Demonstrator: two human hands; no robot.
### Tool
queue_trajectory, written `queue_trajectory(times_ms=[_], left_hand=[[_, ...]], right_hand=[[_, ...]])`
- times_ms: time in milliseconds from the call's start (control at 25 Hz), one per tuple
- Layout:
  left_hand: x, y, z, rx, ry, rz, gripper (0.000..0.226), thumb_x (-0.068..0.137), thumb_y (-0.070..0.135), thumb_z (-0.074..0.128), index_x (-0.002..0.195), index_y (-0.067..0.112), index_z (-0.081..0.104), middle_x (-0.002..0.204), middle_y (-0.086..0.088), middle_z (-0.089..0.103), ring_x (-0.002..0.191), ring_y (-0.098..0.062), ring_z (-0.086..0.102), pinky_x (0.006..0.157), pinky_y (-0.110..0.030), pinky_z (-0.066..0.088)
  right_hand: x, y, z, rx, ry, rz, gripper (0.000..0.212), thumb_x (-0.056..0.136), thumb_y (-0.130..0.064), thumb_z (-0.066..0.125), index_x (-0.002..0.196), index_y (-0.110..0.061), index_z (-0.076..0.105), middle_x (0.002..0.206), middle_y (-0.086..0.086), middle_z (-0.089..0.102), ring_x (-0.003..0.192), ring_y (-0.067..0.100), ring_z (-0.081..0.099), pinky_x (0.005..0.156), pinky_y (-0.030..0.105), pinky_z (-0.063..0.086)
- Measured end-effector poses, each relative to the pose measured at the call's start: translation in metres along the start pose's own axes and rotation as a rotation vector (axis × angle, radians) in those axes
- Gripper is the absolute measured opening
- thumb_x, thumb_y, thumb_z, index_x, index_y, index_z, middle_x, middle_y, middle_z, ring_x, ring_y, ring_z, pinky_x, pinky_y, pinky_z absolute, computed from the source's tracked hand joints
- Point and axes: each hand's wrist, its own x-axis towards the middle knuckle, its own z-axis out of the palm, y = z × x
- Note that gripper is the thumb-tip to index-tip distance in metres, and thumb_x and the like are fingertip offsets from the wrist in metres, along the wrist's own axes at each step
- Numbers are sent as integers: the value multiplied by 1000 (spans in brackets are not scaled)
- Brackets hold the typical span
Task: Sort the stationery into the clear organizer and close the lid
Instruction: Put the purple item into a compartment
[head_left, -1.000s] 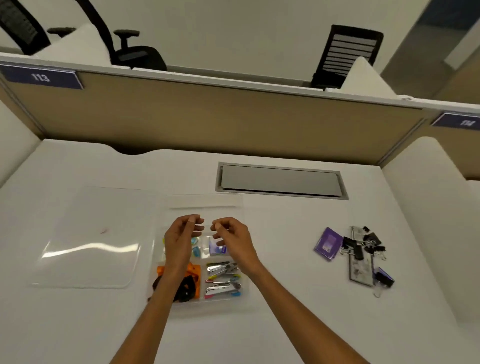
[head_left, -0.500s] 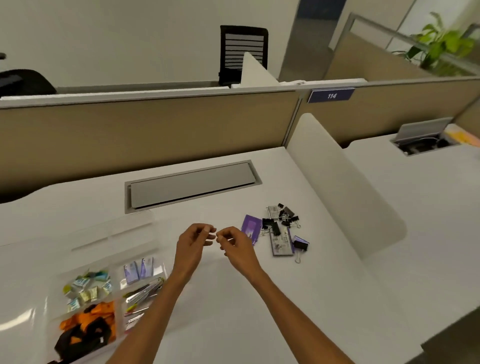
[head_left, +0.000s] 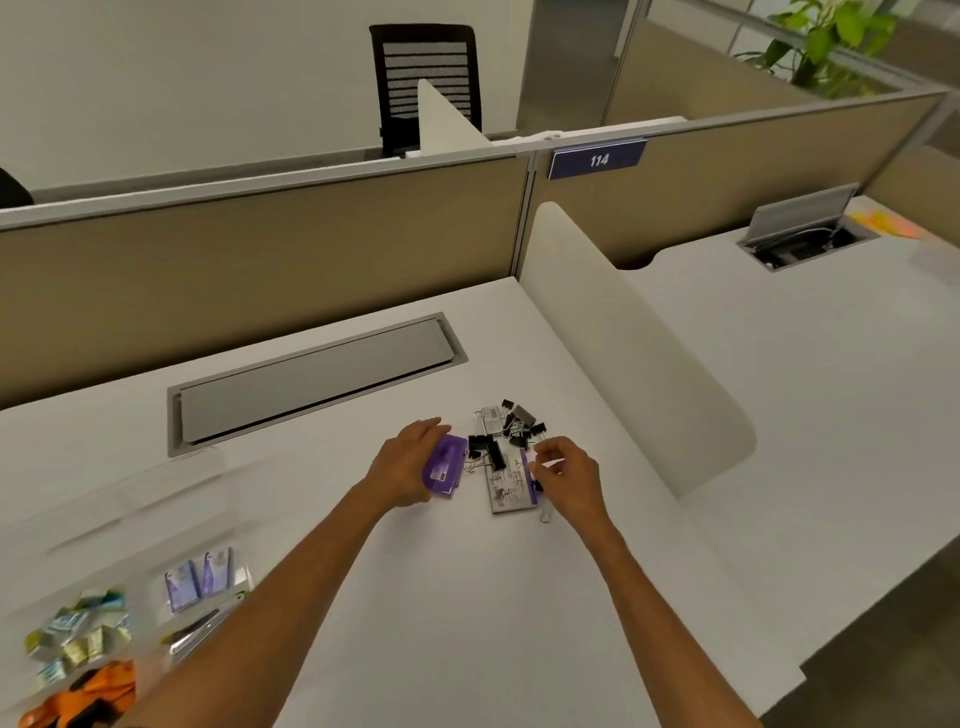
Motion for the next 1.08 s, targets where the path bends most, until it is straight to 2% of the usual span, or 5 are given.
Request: queue_trajectory(times_ms=[120, 240, 440, 800, 1080], left_hand=[[14, 2, 0, 109, -84, 14, 112, 61, 26, 89, 149, 21, 20, 152, -2, 33, 138, -23, 35, 108, -35, 41], [19, 2, 4, 93, -73, 42, 107, 64, 32, 87, 148, 21, 23, 147, -2, 41, 132, -21, 42, 106, -33, 41], [20, -4, 6, 28, -48, 69, 105, 65, 36, 86, 148, 21, 23, 144, -2, 43, 129, -20, 44, 106, -33, 42], [9, -17, 8, 33, -36, 46, 109, 64, 45, 84, 148, 21, 19, 148, -1, 35, 137, -21, 35, 118, -39, 23], [-7, -18, 11, -167, -10, -29, 109, 61, 40, 87, 145, 22, 22, 143, 1, 39, 127, -19, 44, 103, -34, 38]], right_hand=[[16, 4, -8, -151, -129, -44, 43, 74, -12, 82, 111, -17, 62, 106, 2, 65, 83, 8, 57, 69, 10, 44], [28, 5, -6, -446, -320, -130, 76, 66, -27, 87, 132, -24, 49, 130, -3, 56, 114, 19, 49, 98, 31, 40], [35, 10, 6, -782, -485, -287, 116, 57, -43, 87, 149, -28, 20, 150, -3, 35, 135, 24, 30, 110, 40, 21], [37, 8, 13, -923, -487, -315, 120, 54, -31, 84, 151, -19, 14, 149, 2, 33, 139, 22, 27, 113, 43, 15], [31, -1, 7, -1017, -523, -323, 121, 49, -29, 81, 148, -11, 14, 139, 10, 37, 129, 29, 35, 110, 41, 23]])
